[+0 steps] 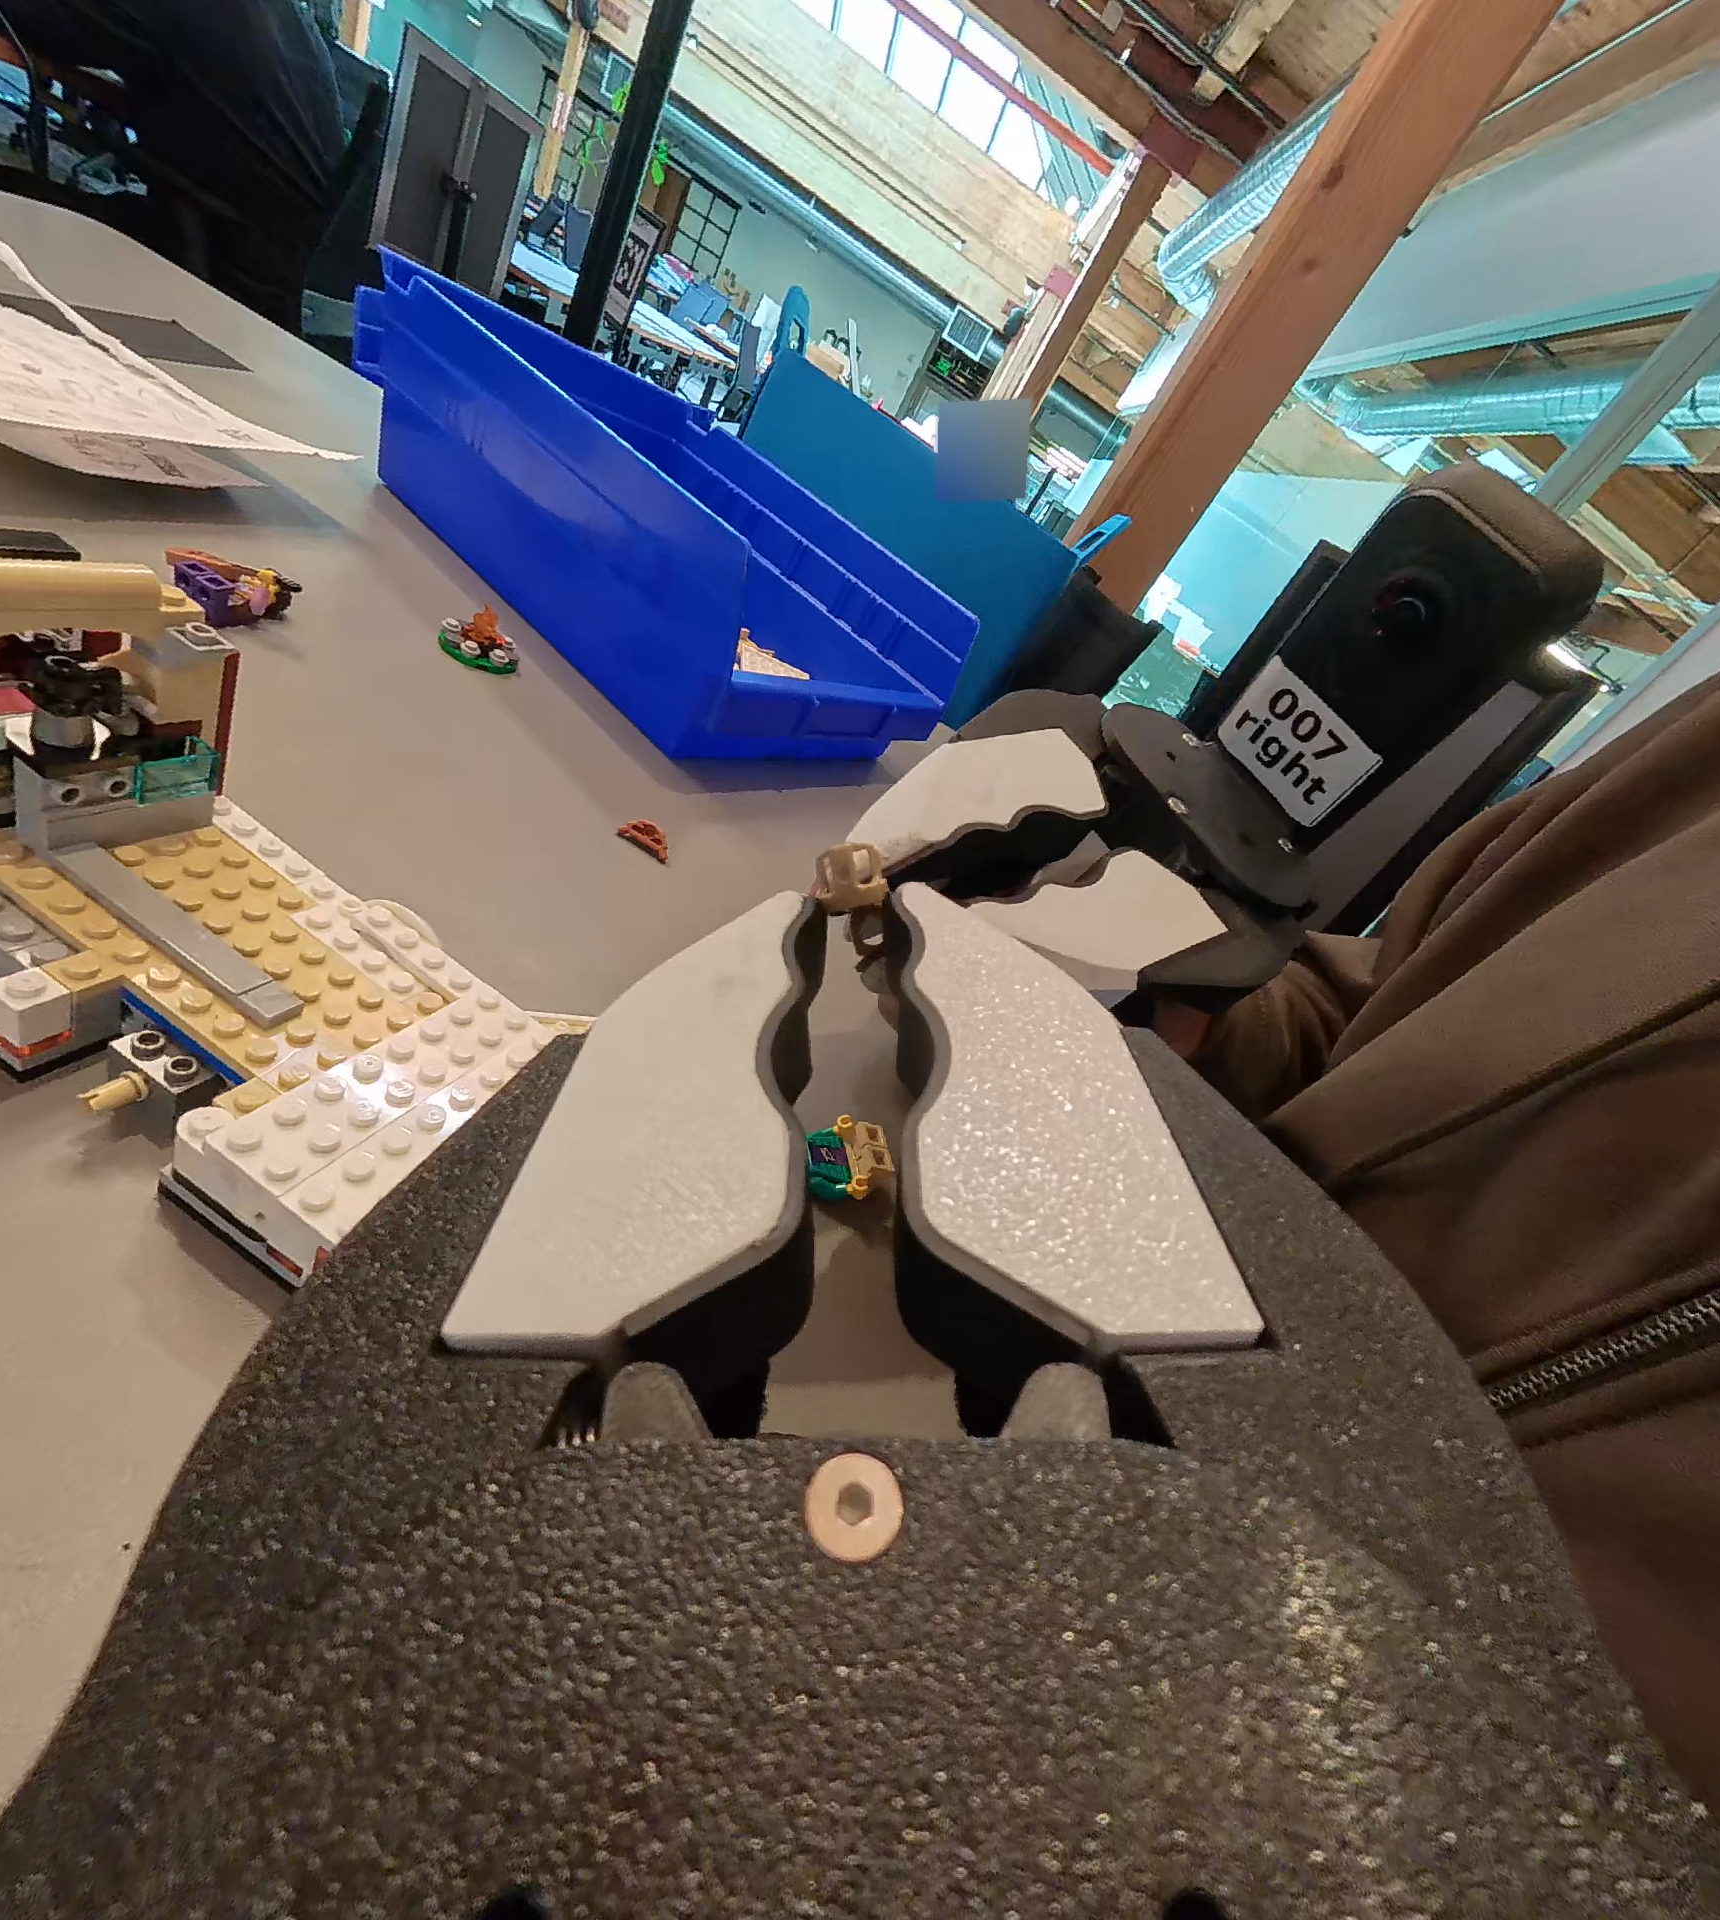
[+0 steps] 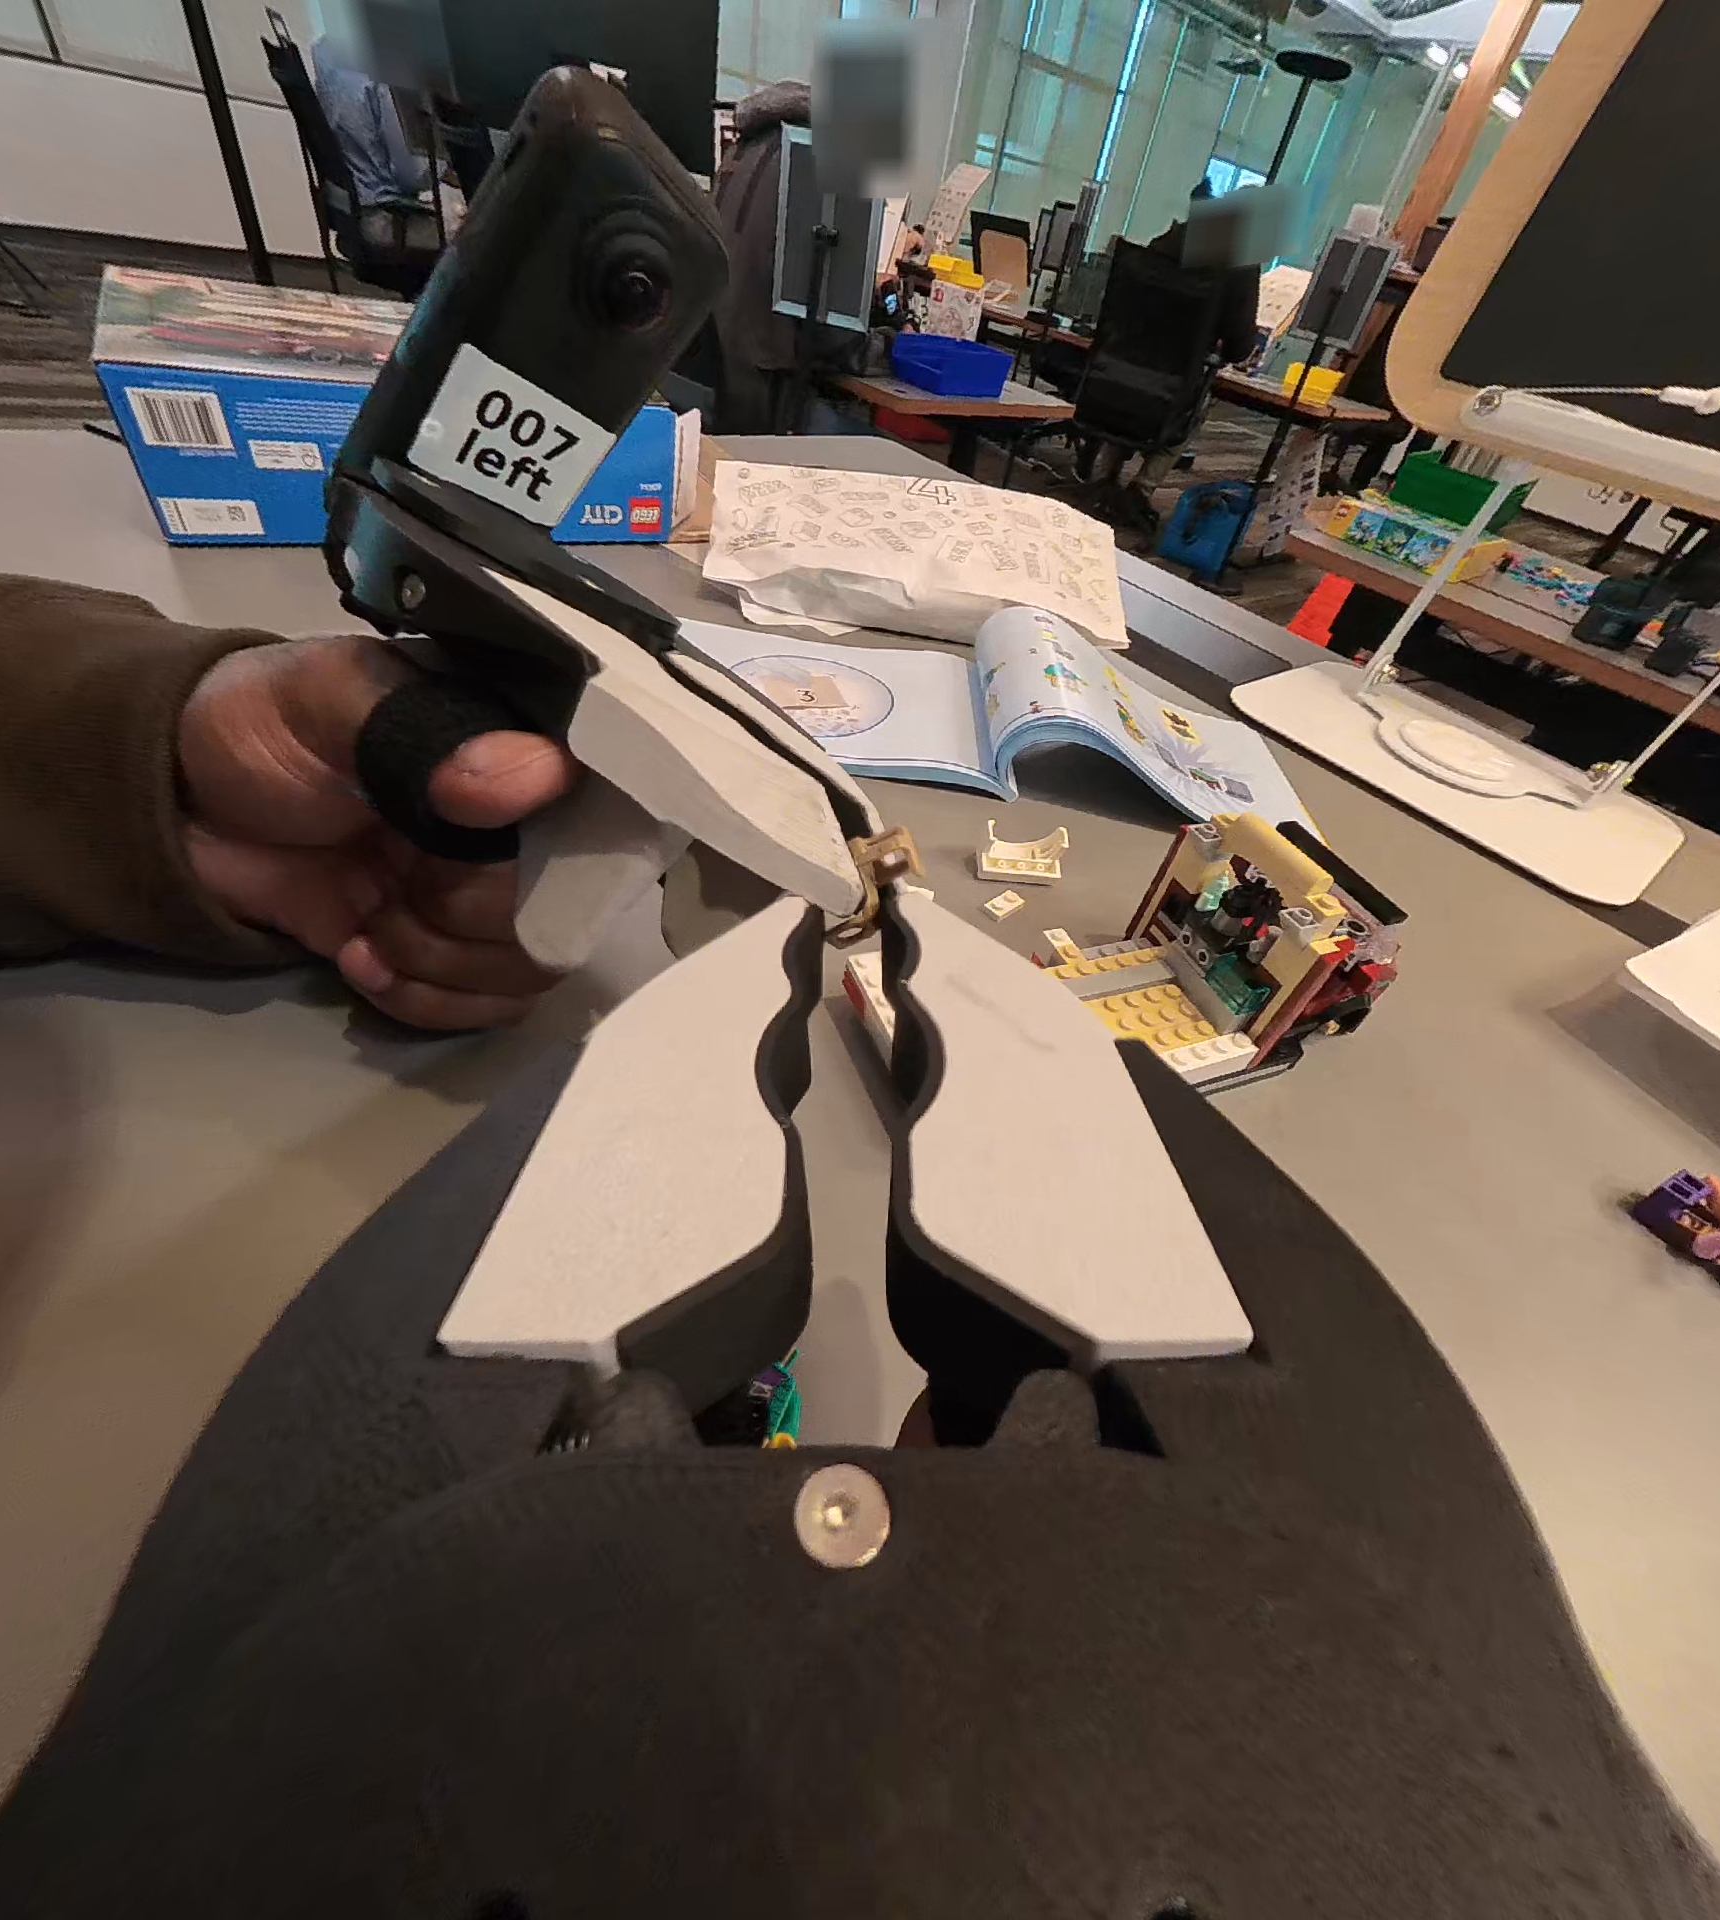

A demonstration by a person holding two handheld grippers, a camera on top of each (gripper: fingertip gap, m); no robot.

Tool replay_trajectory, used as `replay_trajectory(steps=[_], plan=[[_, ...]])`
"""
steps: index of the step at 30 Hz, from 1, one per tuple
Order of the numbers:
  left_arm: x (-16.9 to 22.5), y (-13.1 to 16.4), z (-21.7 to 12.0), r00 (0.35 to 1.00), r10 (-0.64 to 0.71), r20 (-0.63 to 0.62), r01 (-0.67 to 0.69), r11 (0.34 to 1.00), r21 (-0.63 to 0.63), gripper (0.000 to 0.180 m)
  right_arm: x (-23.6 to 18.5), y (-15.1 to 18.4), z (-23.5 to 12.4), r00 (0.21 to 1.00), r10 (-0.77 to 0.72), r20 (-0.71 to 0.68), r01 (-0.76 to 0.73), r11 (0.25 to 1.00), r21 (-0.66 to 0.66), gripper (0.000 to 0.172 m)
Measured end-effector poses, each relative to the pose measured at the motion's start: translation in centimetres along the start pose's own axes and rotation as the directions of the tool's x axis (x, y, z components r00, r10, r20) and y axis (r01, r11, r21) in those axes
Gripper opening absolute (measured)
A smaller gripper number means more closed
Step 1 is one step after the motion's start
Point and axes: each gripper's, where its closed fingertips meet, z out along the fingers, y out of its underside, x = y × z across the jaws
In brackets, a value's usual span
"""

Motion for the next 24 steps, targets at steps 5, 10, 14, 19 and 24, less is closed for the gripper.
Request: replay_trajectory(steps=[5, 10, 14, 19, 24], plan=[[-0.1, -0.3, -0.1, 1.000, 0.006, 0.010, -0.006, 1.000, 0.024, 0.014, 0.9, 0.2, -0.8, 0.999, 0.033, -0.012, -0.033, 0.999, 0.004, 0.010], [-0.1, -0.7, -0.5, 1.000, -0.010, -0.001, 0.010, 0.998, 0.054, 0.015, 6.7, 1.0, -4.7, 0.981, 0.031, -0.192, -0.036, 0.999, -0.027, 0.010], [0.1, -0.4, -0.3, 1.000, 0.003, -0.003, -0.003, 0.999, 0.035, 0.015, 16.2, 2.7, -11.9, 0.851, 0.034, -0.524, -0.084, 0.994, -0.071, 0.010], [0.2, -0.2, -0.2, 1.000, 0.009, -0.004, -0.009, 1.000, 0.018, 0.015, 20.4, 6.0, -16.3, 0.772, 0.085, -0.630, -0.222, 0.965, -0.142, 0.027], [-0.3, 0.0, -0.2, 0.999, 0.029, 0.023, -0.029, 1.000, -0.009, 0.015, 12.9, 7.1, -10.8, 0.953, 0.115, -0.280, -0.186, 0.952, -0.242, 0.032]])
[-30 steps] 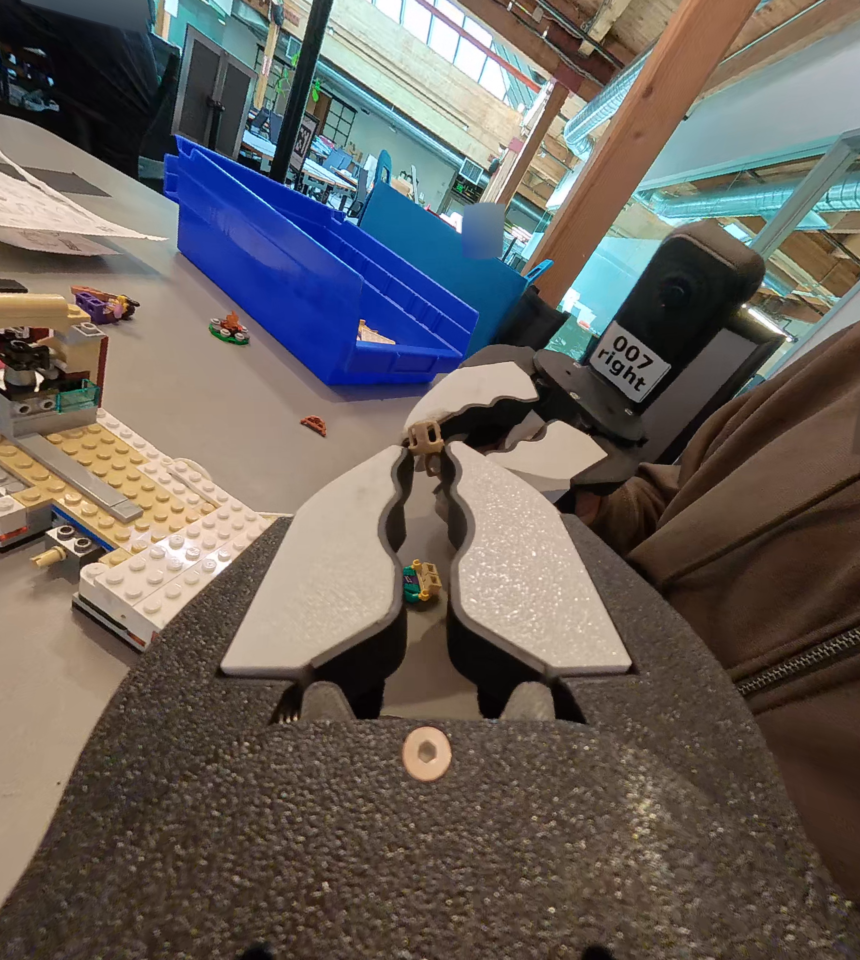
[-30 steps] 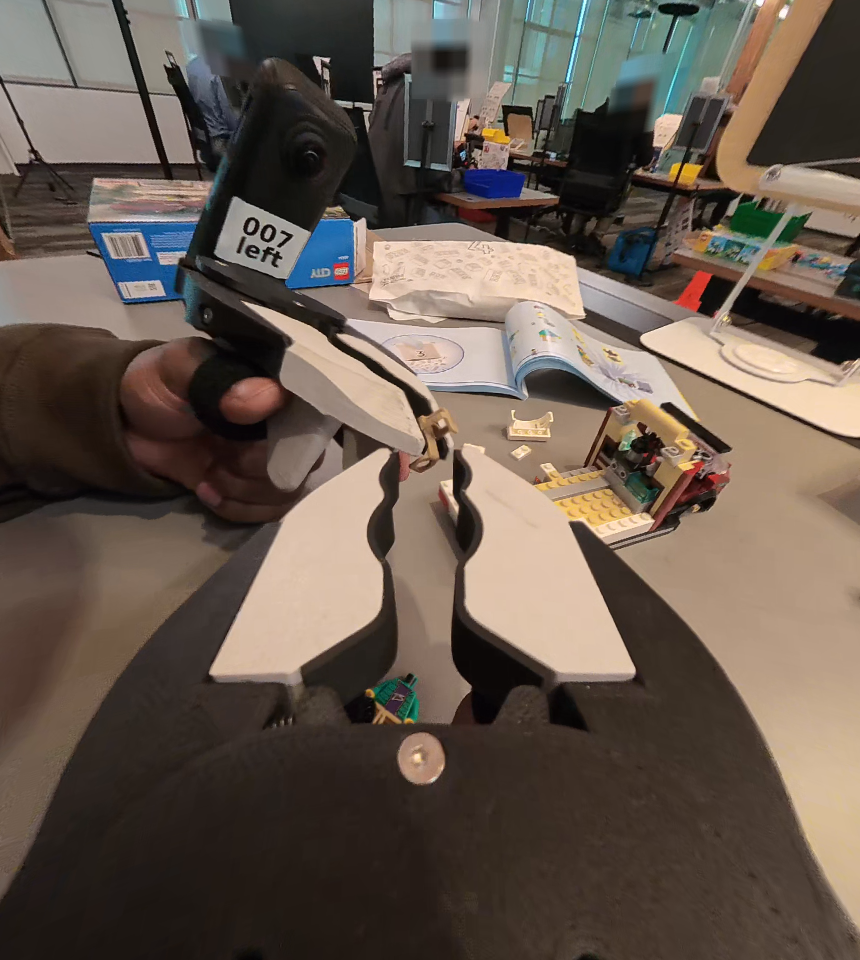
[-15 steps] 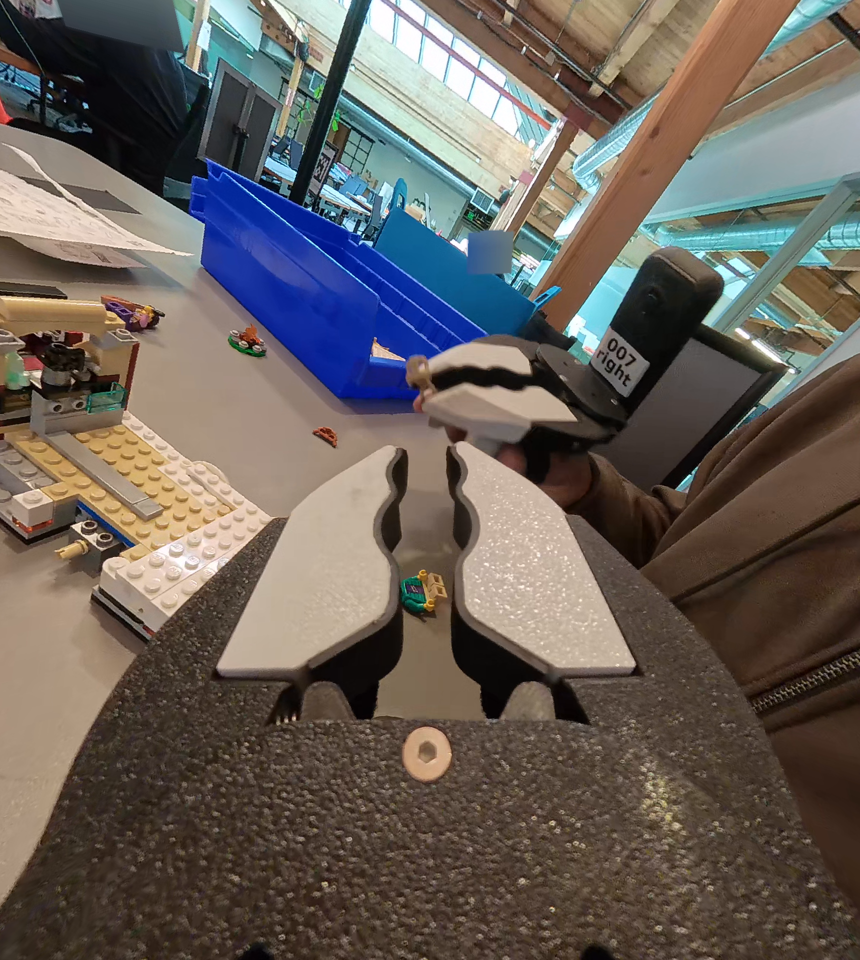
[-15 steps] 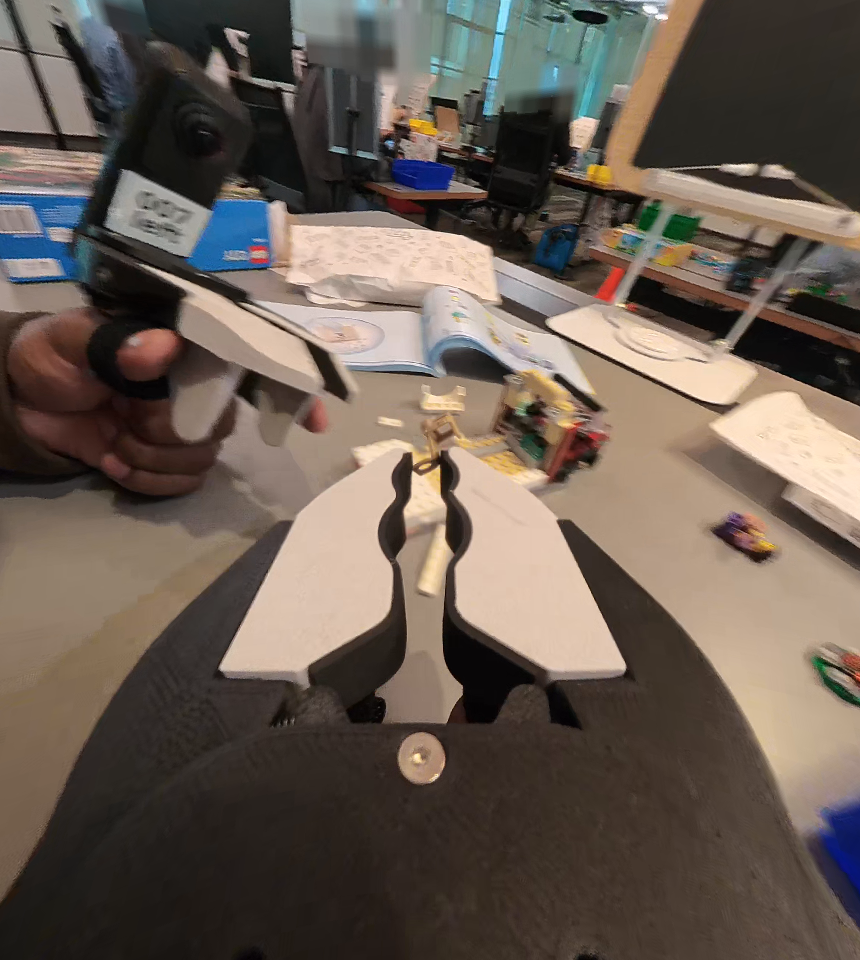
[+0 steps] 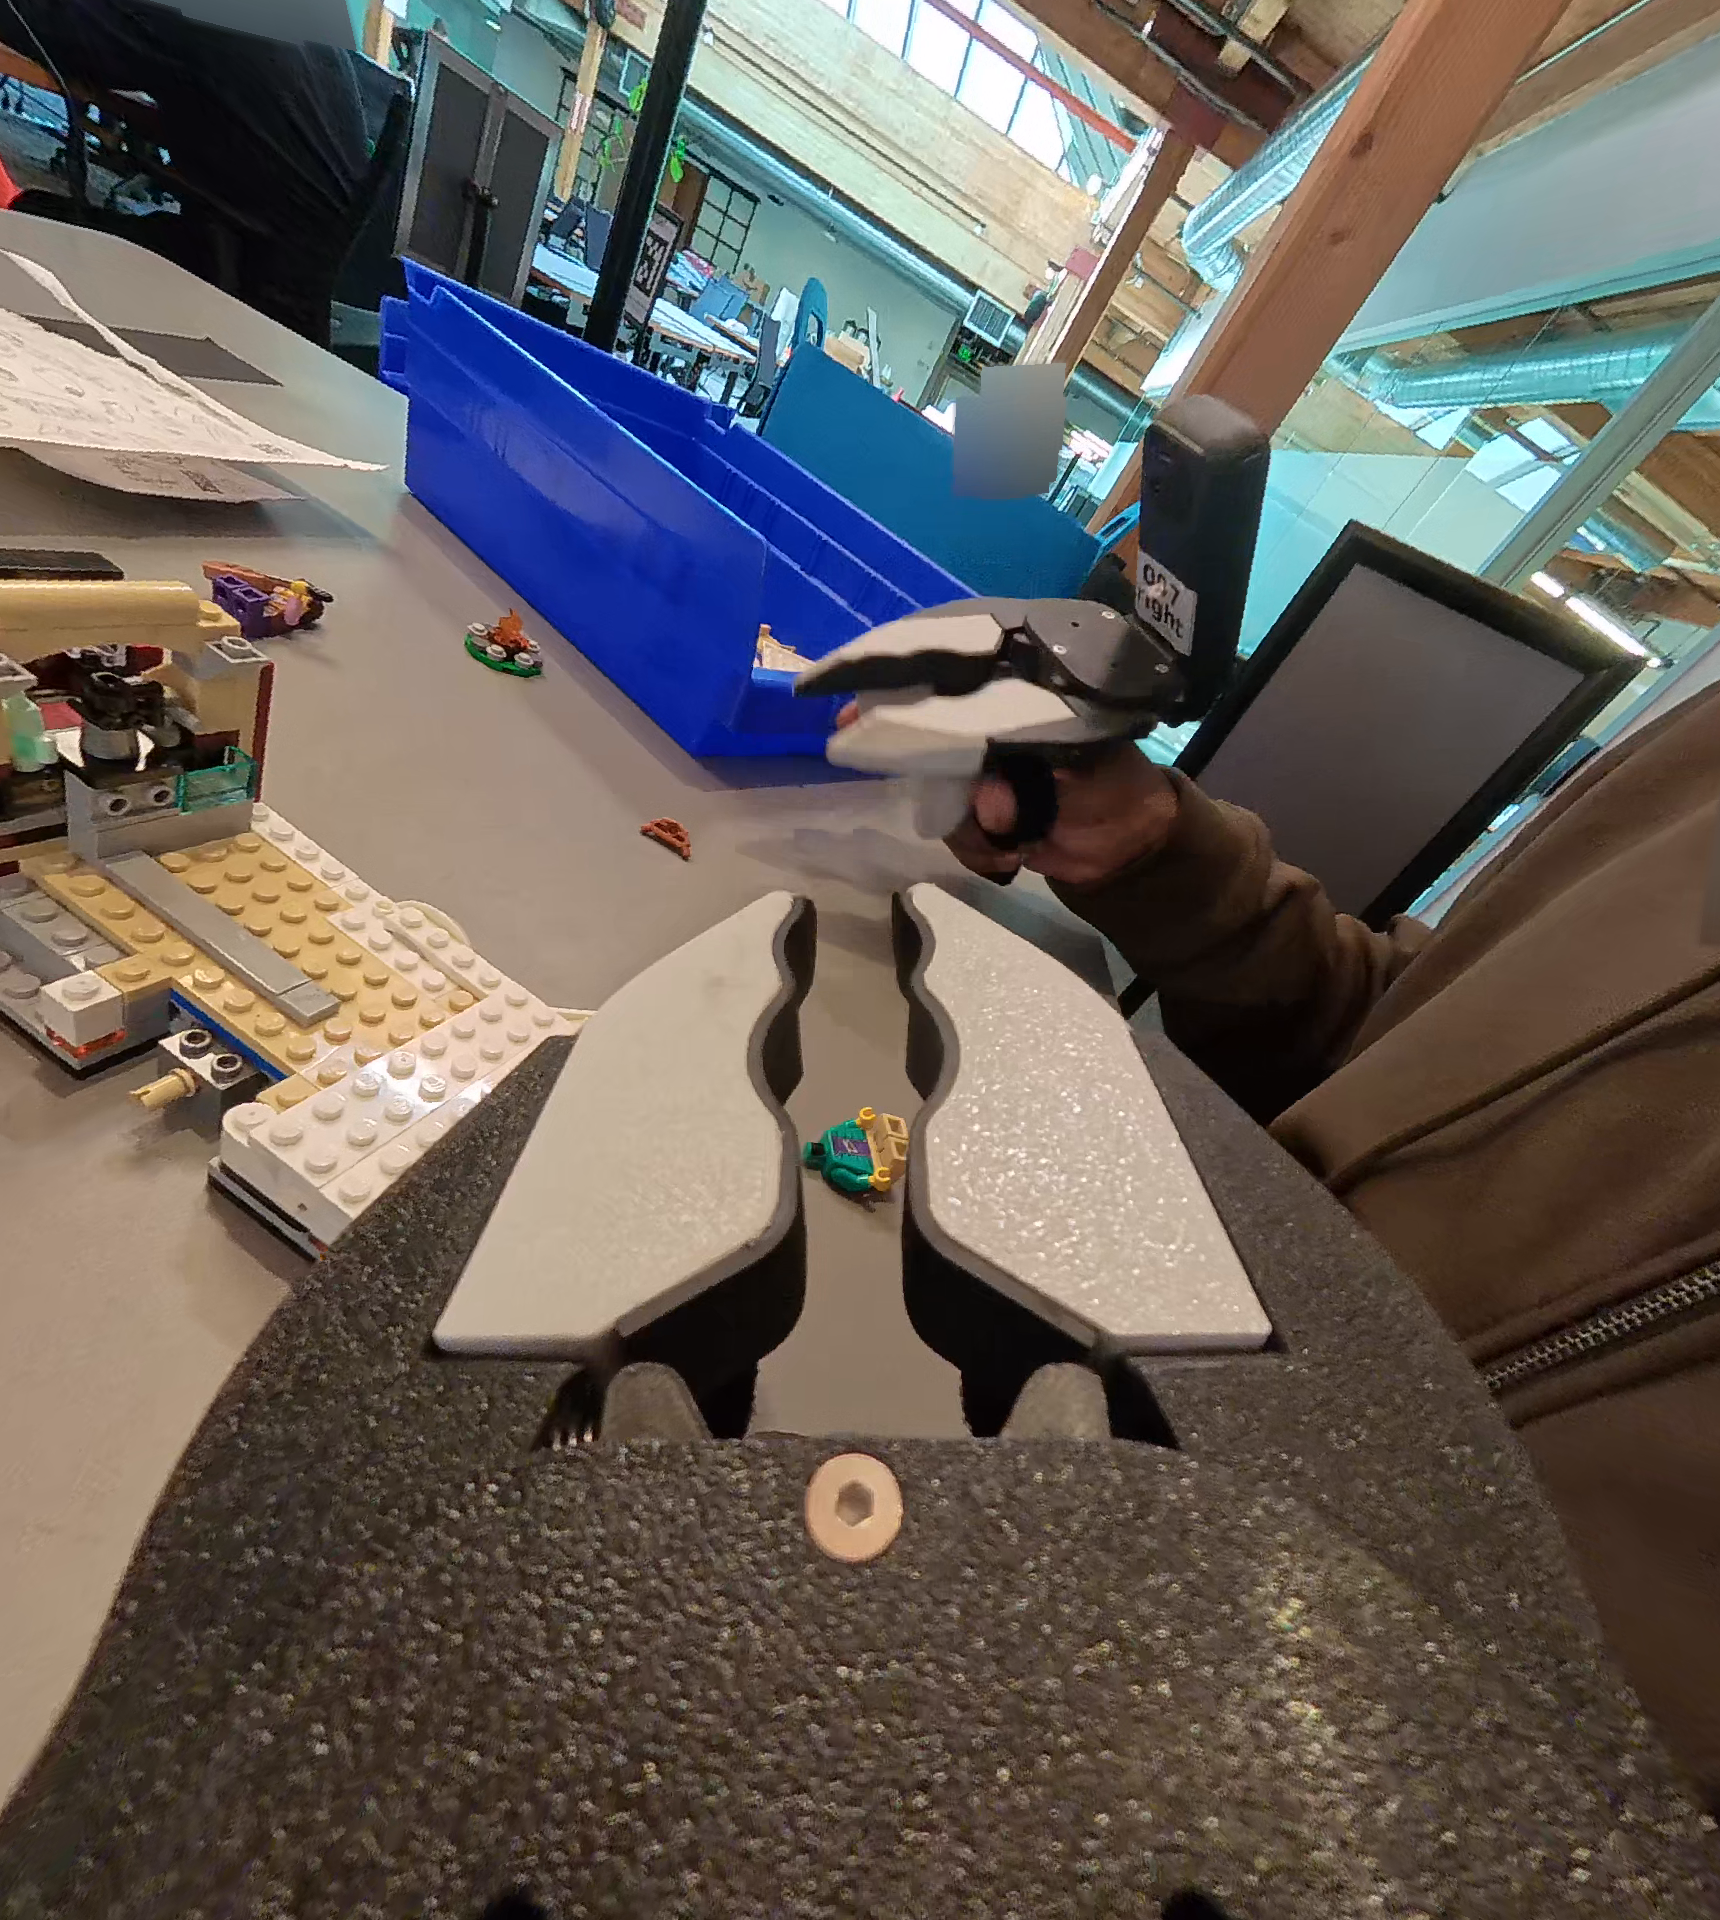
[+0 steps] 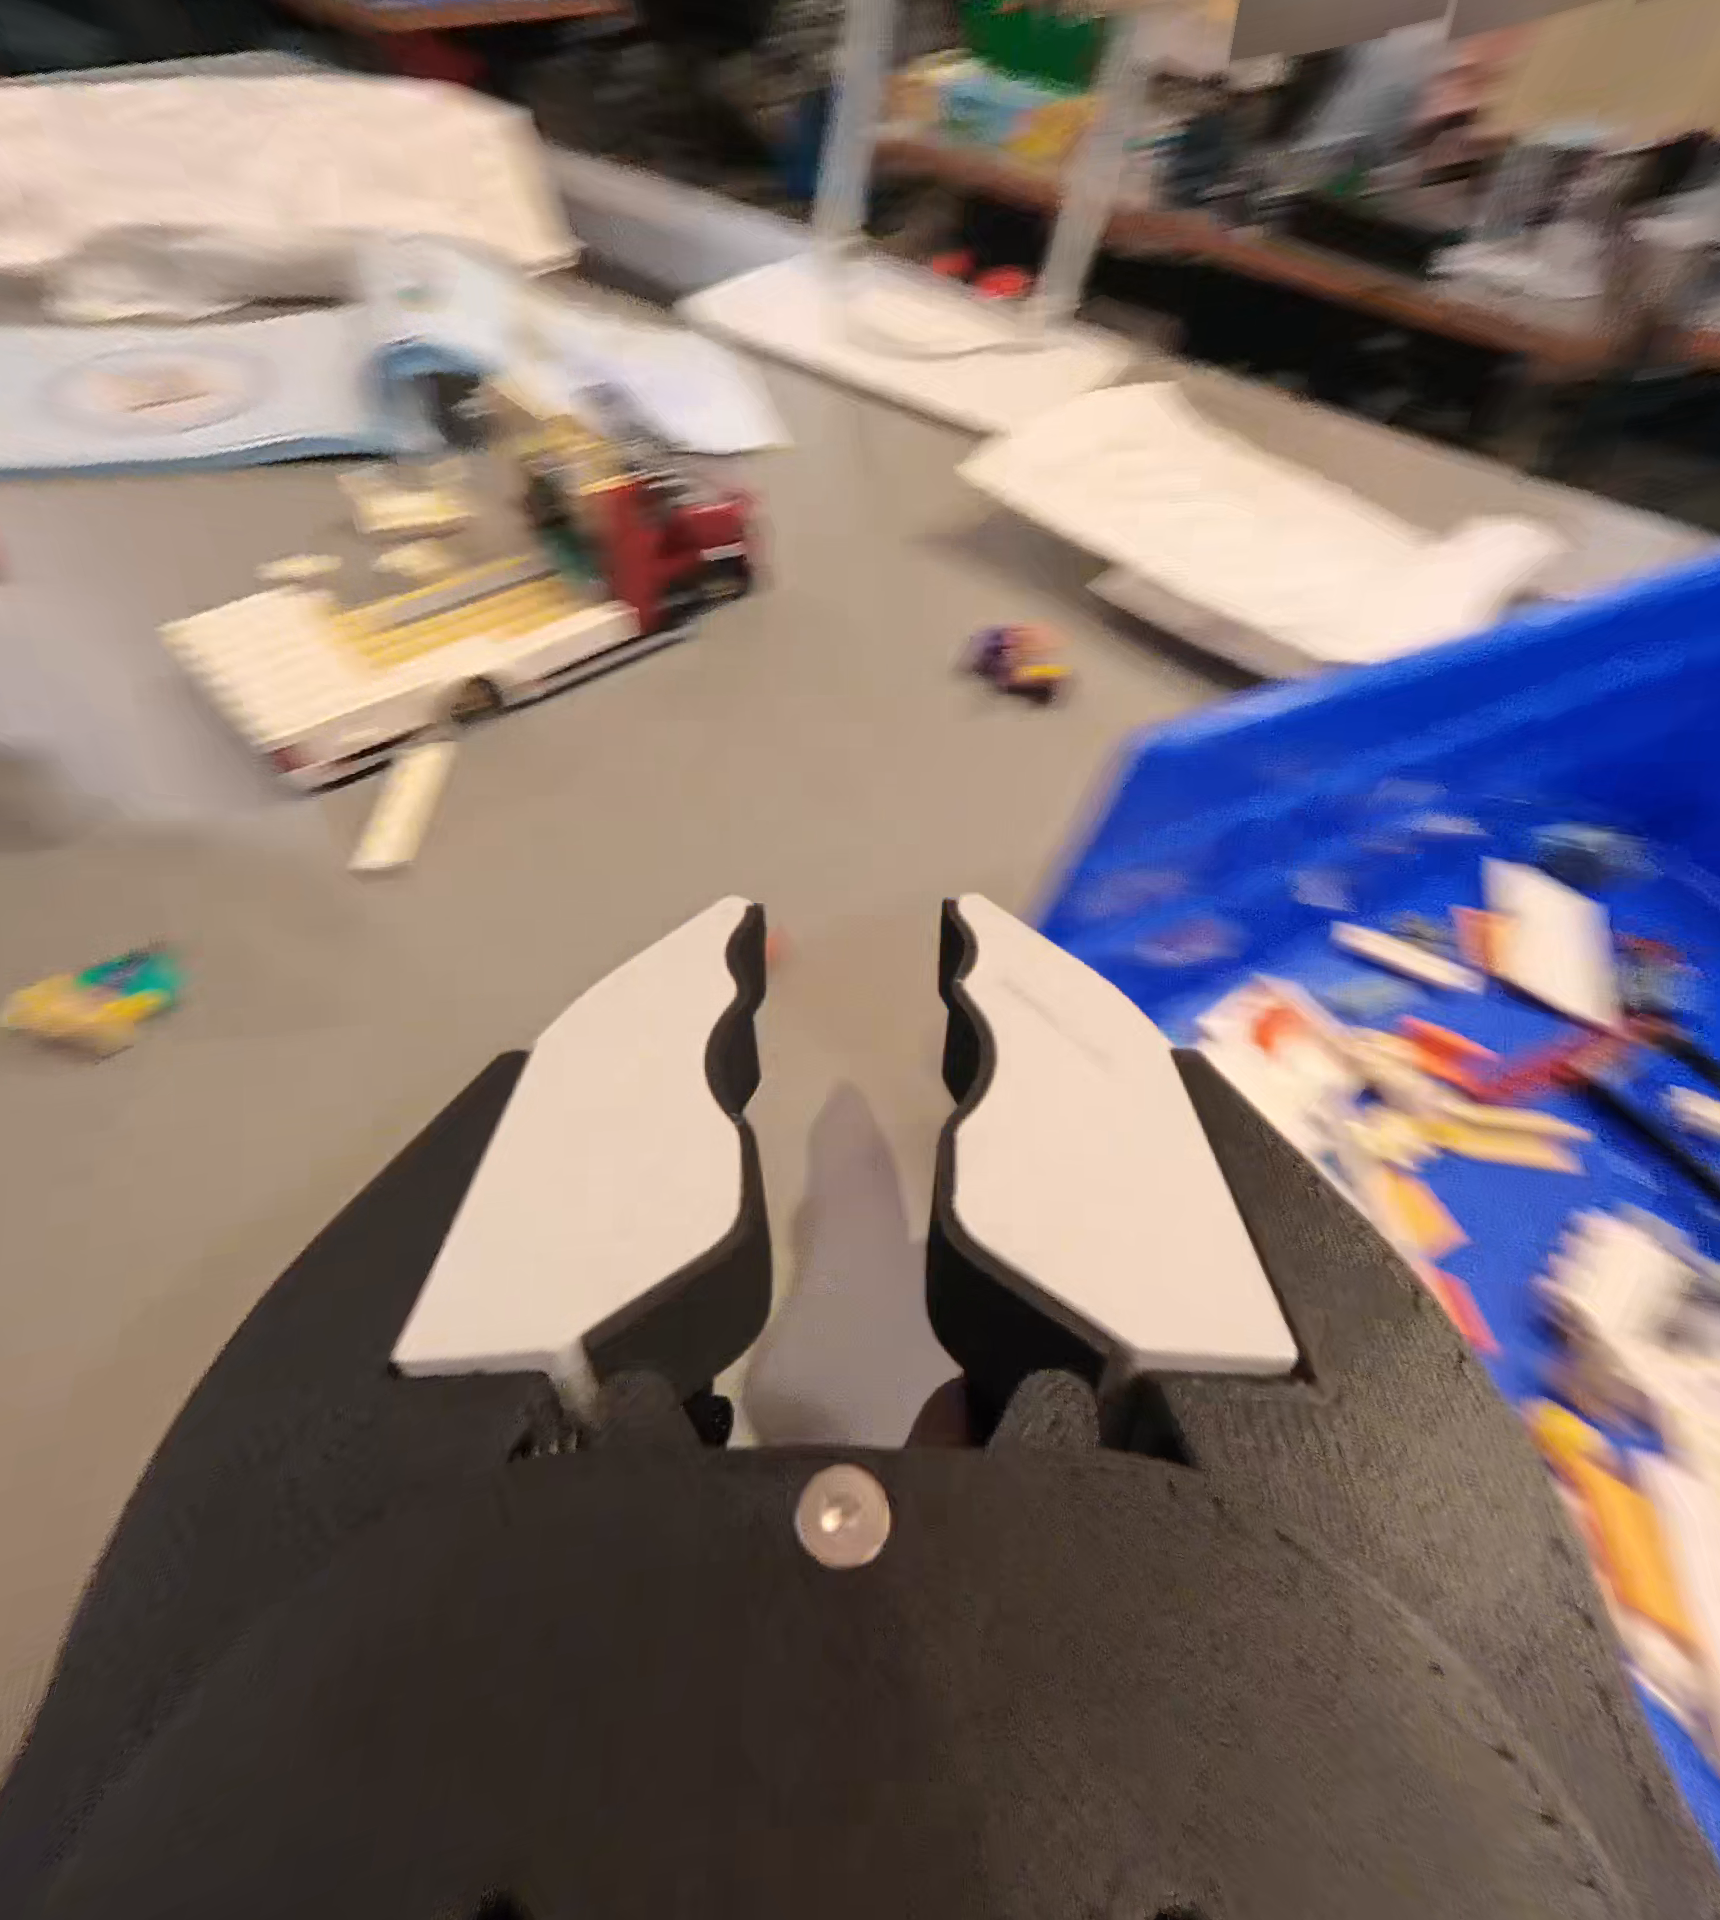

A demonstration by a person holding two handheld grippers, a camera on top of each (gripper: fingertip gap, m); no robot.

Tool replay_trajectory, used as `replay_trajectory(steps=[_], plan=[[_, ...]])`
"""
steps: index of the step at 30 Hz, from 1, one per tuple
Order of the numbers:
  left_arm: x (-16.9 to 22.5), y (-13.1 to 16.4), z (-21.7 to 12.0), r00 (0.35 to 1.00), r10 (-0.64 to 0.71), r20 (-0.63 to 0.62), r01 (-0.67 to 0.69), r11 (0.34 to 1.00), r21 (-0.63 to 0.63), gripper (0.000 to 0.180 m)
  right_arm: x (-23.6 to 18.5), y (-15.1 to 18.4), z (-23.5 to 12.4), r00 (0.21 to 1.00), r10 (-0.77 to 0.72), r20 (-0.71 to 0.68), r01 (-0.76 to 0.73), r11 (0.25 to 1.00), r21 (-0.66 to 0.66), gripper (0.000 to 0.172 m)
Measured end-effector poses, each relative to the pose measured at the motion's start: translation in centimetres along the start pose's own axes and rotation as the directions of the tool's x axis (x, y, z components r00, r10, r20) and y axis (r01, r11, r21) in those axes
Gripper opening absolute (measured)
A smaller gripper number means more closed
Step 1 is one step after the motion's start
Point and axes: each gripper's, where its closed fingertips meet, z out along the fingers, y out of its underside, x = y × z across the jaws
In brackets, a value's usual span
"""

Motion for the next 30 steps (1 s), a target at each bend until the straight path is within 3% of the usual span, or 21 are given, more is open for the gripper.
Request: replay_trajectory(steps=[3, 7, 11, 15, 20, 23, 26, 30], plan=[[0.0, 0.4, 0.0, 0.999, 0.040, 0.012, -0.039, 0.999, -0.037, 0.016, -7.2, 0.8, 1.3, 0.950, -0.087, 0.301, 0.105, 0.994, -0.042, 0.032], [0.1, 0.9, 0.1, 0.997, 0.072, 0.013, -0.070, 0.994, -0.083, 0.017, -12.8, 1.4, 1.5, 0.838, -0.243, 0.488, 0.292, 0.956, -0.025, 0.032], [0.3, 1.3, 0.2, 0.996, 0.090, 0.012, -0.088, 0.990, -0.114, 0.017, -16.2, 1.5, 1.5, 0.752, -0.322, 0.575, 0.382, 0.924, 0.016, 0.032], [0.4, 1.6, 0.2, 0.995, 0.100, 0.008, -0.098, 0.987, -0.131, 0.017, -16.6, 3.4, 2.6, 0.713, -0.413, 0.567, 0.519, 0.854, -0.030, 0.031], [0.5, 1.7, 0.2, 0.995, 0.099, 0.002, -0.097, 0.986, -0.138, 0.017, -16.6, 3.3, 3.3, 0.712, -0.431, 0.554, 0.531, 0.847, -0.023, 0.009], [0.6, 1.7, 0.2, 0.995, 0.101, -0.006, -0.101, 0.986, -0.135, 0.018, -16.5, 2.2, 3.0, 0.724, -0.377, 0.577, 0.458, 0.889, 0.006, 0.008], [0.8, 1.7, 0.1, 0.993, 0.115, -0.017, -0.116, 0.983, -0.143, 0.020, -16.6, -0.3, 2.3, 0.722, -0.254, 0.644, 0.276, 0.959, 0.069, 0.008], [1.4, 1.8, 0.1, 0.990, 0.128, -0.054, -0.134, 0.980, -0.144, 0.027, -17.0, -4.2, 0.9, 0.607, -0.045, 0.793, -0.063, 0.993, 0.104, 0.008]])
